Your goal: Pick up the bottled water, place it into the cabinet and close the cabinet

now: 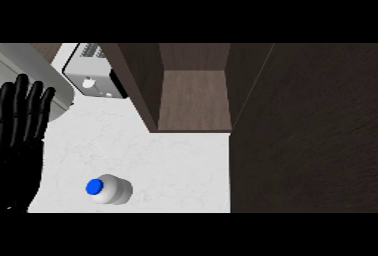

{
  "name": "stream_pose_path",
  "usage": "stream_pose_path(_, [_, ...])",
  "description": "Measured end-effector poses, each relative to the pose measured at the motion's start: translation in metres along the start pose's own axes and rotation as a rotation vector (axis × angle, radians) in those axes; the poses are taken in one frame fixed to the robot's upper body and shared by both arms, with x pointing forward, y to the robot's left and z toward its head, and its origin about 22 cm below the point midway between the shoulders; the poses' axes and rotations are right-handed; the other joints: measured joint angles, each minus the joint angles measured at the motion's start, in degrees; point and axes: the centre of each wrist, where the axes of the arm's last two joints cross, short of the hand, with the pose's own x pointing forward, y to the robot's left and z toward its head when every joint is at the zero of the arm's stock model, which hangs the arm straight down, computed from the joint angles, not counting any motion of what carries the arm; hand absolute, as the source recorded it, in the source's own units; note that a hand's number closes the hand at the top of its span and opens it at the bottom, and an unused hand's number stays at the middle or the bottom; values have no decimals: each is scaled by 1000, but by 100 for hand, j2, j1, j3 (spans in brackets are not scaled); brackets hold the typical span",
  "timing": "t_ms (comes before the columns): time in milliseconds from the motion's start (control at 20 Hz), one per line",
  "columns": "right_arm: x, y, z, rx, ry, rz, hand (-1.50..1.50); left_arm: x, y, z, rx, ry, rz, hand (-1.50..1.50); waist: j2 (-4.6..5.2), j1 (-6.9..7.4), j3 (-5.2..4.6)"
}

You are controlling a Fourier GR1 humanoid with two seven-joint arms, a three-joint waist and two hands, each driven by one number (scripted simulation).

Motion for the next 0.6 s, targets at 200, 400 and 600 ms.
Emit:
stream_pose_path(200, [13,0,4,14,-46,22,-150,10,-7,9,-167,-36,104,-150,74,24,37])
stream_pose_path(400, [8,11,15,30,19,-84,-150,3,-24,33,-351,101,288,-150,126,50,54])
stream_pose_path(600, [4,20,29,38,140,-247,-150,-1,-25,63,-408,312,435,-150,127,78,61])
